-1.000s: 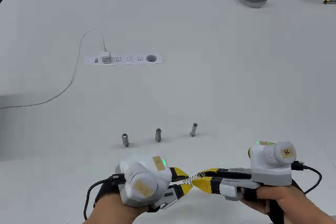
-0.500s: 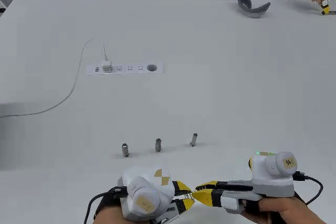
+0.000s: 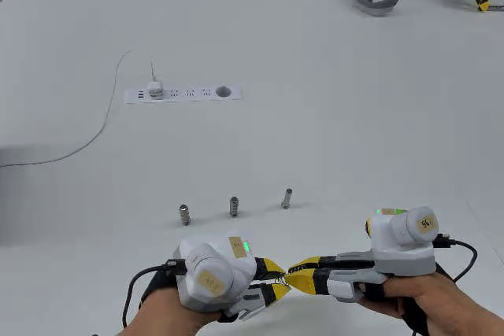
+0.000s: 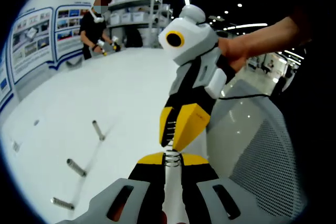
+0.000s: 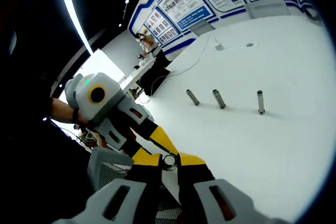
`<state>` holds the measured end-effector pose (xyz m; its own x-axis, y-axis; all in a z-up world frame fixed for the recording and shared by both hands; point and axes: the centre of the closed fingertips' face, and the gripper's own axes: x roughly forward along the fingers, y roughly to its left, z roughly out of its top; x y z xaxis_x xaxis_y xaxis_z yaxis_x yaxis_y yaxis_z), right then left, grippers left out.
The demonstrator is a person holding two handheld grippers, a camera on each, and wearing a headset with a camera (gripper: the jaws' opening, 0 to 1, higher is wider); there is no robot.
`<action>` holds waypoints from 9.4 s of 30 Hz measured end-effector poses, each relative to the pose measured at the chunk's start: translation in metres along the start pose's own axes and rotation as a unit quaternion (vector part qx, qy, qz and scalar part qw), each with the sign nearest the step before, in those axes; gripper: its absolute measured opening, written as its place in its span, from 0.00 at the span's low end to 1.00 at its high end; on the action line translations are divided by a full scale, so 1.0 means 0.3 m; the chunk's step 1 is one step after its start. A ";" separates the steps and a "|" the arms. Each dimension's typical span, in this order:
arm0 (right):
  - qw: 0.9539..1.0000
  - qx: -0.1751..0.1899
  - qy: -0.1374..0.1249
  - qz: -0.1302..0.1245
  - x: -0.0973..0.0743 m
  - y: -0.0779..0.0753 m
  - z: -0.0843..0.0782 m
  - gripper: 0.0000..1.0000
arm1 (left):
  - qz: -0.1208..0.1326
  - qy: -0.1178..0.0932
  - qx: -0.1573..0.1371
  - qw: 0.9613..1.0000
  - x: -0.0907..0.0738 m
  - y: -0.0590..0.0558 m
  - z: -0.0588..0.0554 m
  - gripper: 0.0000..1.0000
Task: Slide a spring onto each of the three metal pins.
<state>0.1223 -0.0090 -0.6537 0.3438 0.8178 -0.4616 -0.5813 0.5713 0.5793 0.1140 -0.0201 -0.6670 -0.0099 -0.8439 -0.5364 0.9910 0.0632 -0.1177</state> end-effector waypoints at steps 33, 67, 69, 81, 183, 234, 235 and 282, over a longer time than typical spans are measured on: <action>0.961 -0.209 0.165 0.074 -0.003 0.090 -0.062 0.13 | -0.084 -0.011 0.000 0.996 -0.026 -0.079 0.006 0.10; 0.977 -0.172 0.128 -0.003 -0.028 -0.030 -0.033 0.12 | 0.008 -0.016 -0.073 0.997 -0.046 0.061 -0.052 0.21; 0.977 -0.171 0.129 -0.013 -0.031 -0.049 -0.035 0.12 | 0.021 -0.017 -0.082 0.996 -0.052 0.086 -0.060 0.23; 0.976 -0.165 0.131 -0.059 -0.056 -0.131 -0.030 0.12 | 0.077 -0.019 -0.104 0.991 -0.088 0.173 -0.088 0.28; 0.932 -0.212 0.223 -0.189 0.098 -0.530 0.271 0.13 | 0.164 -0.028 -0.156 0.974 -0.300 0.318 -0.183 0.67; 0.925 -0.220 0.251 -0.182 0.187 -0.608 0.169 0.13 | 0.193 -0.032 -0.175 0.965 -0.360 0.353 -0.199 0.69; 0.924 -0.221 0.252 -0.182 0.189 -0.611 0.167 0.13 | 0.193 -0.032 -0.175 0.965 -0.359 0.354 -0.199 0.69; 0.957 -0.152 0.137 -0.206 0.062 -0.488 0.060 0.54 | 0.215 -0.031 -0.216 0.952 -0.397 0.365 -0.278 0.69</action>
<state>0.2271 -0.0761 -0.7351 0.4071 0.4555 -0.7917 -0.6404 0.7604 0.1081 0.2126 0.1318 -0.6858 0.4046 -0.7196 -0.5644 0.7545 0.6114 -0.2386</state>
